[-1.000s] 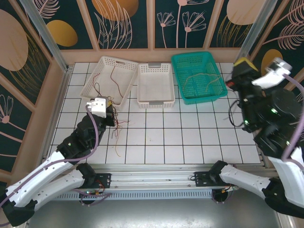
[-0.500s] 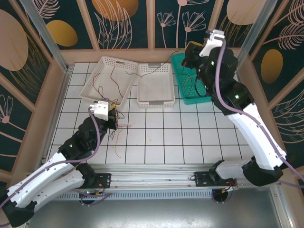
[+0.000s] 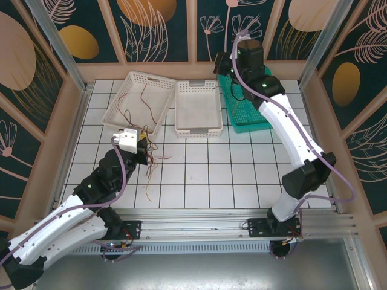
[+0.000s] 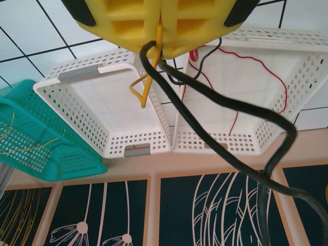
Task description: Untangle the cables
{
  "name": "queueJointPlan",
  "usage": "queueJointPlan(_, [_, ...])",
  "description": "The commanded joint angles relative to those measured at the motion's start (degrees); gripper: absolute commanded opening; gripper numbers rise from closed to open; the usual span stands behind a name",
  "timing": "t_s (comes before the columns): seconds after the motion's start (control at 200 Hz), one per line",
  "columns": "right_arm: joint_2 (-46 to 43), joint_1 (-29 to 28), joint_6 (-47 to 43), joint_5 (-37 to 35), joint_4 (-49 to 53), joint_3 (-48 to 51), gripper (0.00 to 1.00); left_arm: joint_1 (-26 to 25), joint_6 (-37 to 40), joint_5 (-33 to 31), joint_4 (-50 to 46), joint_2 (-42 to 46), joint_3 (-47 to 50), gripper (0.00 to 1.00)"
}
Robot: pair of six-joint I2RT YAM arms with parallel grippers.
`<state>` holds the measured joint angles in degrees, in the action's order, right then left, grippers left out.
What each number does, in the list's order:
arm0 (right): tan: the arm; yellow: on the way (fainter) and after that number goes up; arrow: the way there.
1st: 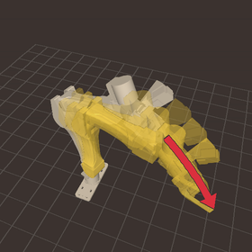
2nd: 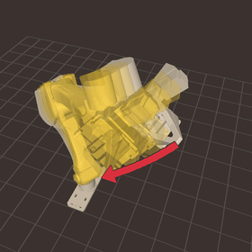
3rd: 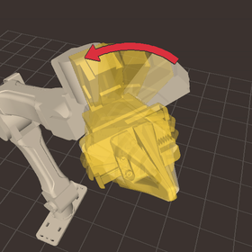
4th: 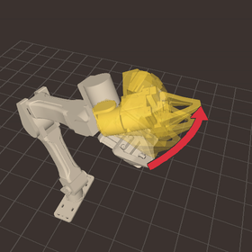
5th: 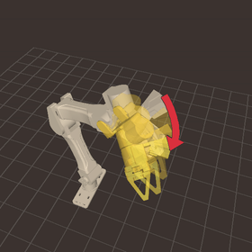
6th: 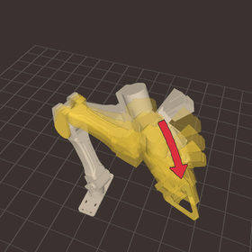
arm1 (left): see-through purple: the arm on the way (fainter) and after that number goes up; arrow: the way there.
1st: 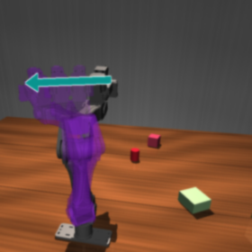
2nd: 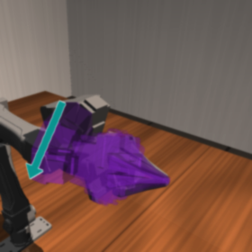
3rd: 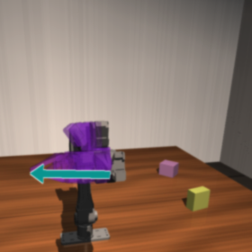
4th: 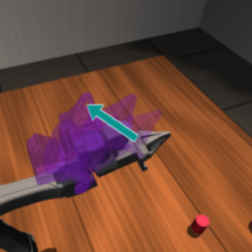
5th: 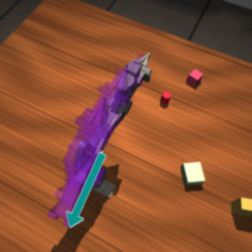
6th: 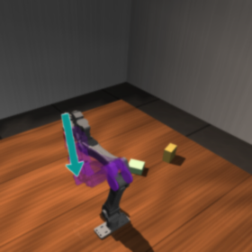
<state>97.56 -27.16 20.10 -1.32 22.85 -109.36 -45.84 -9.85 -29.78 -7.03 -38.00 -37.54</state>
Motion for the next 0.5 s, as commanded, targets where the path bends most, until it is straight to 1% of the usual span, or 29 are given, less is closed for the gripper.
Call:
queueJointPlan(0.0, [-0.10,0.22,1.29,3.62,-0.35,-2.15,0.00,0.30,0.77,0.54,2.01,0.64,0.33,0.00])
queueJointPlan(0.095, [-0.75,0.24,1.61,3.43,-2.24,-0.73,0.00,0.25,0.84,0.72,1.87,0.44,0.25,0.00])
queueJointPlan(0.23, [-0.03,-0.13,1.79,3.87,-2.24,-0.36,0.00,0.24,0.89,0.91,1.87,0.29,0.27,0.00])
queueJointPlan(0.335, [0.79,-0.25,1.69,4.20,-3.26,2.55,0.00,0.31,0.90,1.06,1.84,0.21,0.28,0.00])
queueJointPlan(0.495, [5.65,-0.34,2.48,7.71,-3.52,4.86,0.00,0.31,0.96,1.30,1.82,0.23,0.22,0.00])
